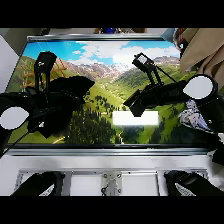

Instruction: Fold the clothes and pants, and hang the long-sleeved shirts on hangers.

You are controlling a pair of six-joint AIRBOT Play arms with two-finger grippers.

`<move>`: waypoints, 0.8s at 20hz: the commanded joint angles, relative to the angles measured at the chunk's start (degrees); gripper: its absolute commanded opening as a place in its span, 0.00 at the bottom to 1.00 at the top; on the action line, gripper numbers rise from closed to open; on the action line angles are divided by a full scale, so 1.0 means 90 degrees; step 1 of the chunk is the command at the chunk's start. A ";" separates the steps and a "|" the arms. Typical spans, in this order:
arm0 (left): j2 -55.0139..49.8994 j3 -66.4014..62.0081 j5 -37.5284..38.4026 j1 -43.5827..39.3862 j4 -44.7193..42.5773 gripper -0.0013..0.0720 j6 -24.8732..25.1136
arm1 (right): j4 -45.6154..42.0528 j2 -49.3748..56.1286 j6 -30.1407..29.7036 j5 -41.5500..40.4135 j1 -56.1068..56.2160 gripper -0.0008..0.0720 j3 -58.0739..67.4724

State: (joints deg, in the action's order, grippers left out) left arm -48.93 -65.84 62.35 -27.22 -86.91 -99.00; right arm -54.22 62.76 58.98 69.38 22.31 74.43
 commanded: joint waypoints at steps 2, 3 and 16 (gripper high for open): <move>0.0000 0.0002 0.0000 -0.0005 0.0000 0.04 0.0002 | 0.0000 0.0002 0.0000 0.0002 0.0005 0.04 -0.0002; 0.0000 0.0002 0.0000 -0.0005 0.0000 0.04 0.0000 | 0.0000 0.0002 0.0000 0.0002 0.0005 0.04 -0.0002; -0.0692 -0.0010 -0.0622 0.0512 -0.1838 0.96 0.0168 | 0.0000 0.0005 0.0000 0.0002 0.0005 0.04 -0.0002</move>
State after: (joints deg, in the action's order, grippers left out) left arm -51.42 -65.87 58.52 -25.43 -95.37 -97.82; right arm -54.24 62.76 58.98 69.38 22.31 74.43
